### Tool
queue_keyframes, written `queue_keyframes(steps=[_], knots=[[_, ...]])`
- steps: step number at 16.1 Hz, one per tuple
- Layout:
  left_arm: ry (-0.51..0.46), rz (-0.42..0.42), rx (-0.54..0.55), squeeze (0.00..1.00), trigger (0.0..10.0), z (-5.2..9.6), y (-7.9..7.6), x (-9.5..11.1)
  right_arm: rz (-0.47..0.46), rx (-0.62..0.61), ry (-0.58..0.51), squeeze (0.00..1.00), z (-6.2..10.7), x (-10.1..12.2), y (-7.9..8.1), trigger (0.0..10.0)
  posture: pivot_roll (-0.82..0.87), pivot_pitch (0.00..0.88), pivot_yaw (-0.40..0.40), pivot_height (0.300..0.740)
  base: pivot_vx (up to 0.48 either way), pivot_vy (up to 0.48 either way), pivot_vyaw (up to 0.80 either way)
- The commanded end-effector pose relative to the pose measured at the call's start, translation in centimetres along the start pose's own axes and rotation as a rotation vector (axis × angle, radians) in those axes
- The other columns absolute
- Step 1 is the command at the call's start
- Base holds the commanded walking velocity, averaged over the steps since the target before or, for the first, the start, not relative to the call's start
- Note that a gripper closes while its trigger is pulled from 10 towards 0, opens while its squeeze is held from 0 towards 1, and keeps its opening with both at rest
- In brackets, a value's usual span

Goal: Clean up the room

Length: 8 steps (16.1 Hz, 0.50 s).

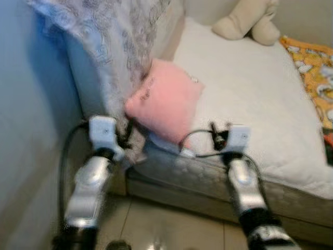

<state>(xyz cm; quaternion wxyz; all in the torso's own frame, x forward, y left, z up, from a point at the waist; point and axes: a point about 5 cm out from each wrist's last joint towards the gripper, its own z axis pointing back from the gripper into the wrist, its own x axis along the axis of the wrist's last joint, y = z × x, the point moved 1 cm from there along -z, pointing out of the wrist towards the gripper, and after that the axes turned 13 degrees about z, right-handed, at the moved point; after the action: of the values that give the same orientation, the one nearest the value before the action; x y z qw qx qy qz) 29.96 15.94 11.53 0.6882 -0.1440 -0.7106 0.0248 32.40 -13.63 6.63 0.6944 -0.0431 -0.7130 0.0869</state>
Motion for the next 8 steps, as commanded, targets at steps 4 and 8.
queue_keyframes(steps=[4, 8], knots=[[0.018, 0.004, -0.072, 0.00, 10.0, -0.8, -1.8, -0.5, 0.016, -0.048, 0.032, 0.00, -0.1, -0.4, -1.5, 10.0, 0.21, 0.000, -0.089, 0.740, 0.000, -0.480, -0.39], [0.020, 0.033, -0.027, 0.00, 10.0, -1.7, -1.6, -0.7, 0.022, -0.052, 0.010, 0.00, 0.0, -0.2, -1.8, 10.0, 0.19, 0.000, -0.085, 0.740, 0.000, -0.480, -0.18]])
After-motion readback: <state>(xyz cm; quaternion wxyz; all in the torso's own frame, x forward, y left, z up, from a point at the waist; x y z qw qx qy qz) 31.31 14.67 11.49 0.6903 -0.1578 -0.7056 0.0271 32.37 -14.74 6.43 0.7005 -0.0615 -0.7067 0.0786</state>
